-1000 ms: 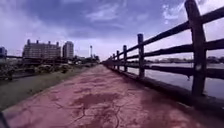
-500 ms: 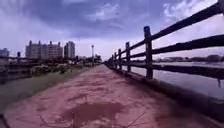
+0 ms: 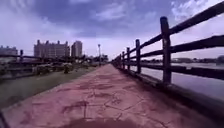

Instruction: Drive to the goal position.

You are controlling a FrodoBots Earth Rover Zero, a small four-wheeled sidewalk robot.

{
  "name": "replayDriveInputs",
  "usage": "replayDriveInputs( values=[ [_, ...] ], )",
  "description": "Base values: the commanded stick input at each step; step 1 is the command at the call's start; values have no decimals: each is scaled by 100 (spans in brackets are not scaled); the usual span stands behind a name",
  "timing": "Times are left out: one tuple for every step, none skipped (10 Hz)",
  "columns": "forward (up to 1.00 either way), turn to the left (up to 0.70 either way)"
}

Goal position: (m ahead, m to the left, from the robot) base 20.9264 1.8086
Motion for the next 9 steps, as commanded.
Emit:
replayDriveInputs(
  values=[
    [95, 23],
    [95, 38],
    [95, 25],
    [95, 0],
    [95, 0],
    [95, 0],
    [95, 0],
    [95, 0],
    [95, 0]
  ],
)
